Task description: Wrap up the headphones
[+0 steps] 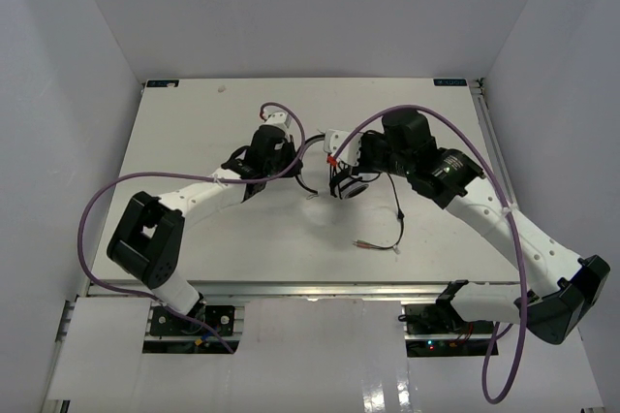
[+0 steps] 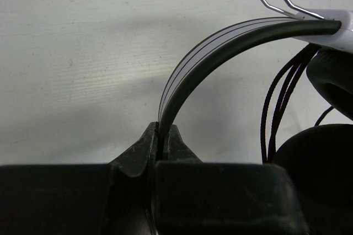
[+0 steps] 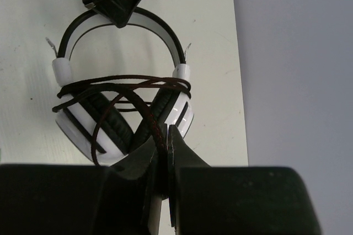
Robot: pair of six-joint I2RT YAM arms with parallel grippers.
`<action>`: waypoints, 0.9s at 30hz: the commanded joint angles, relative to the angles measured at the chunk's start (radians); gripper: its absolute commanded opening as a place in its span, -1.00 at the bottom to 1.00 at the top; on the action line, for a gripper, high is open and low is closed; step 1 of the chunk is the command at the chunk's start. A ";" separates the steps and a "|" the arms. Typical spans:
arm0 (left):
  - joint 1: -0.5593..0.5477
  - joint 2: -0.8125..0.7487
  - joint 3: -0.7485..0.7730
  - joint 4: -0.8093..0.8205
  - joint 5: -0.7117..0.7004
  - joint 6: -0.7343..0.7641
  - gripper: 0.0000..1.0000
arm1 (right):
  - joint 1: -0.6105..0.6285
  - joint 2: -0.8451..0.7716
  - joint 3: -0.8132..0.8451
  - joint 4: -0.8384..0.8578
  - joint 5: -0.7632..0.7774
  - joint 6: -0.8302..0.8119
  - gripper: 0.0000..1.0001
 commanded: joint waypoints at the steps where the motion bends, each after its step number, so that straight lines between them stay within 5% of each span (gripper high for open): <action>1: -0.039 -0.044 0.066 0.056 0.079 0.027 -1.00 | -0.020 0.017 0.019 0.082 0.016 0.044 -0.85; 15: -0.062 -0.198 0.015 0.050 0.134 0.079 -1.00 | -0.266 -0.011 -0.076 0.172 -0.122 0.081 -0.85; 27: -0.065 -0.297 0.011 0.043 0.198 0.069 -1.00 | -0.337 0.002 -0.163 0.234 -0.268 0.140 -0.74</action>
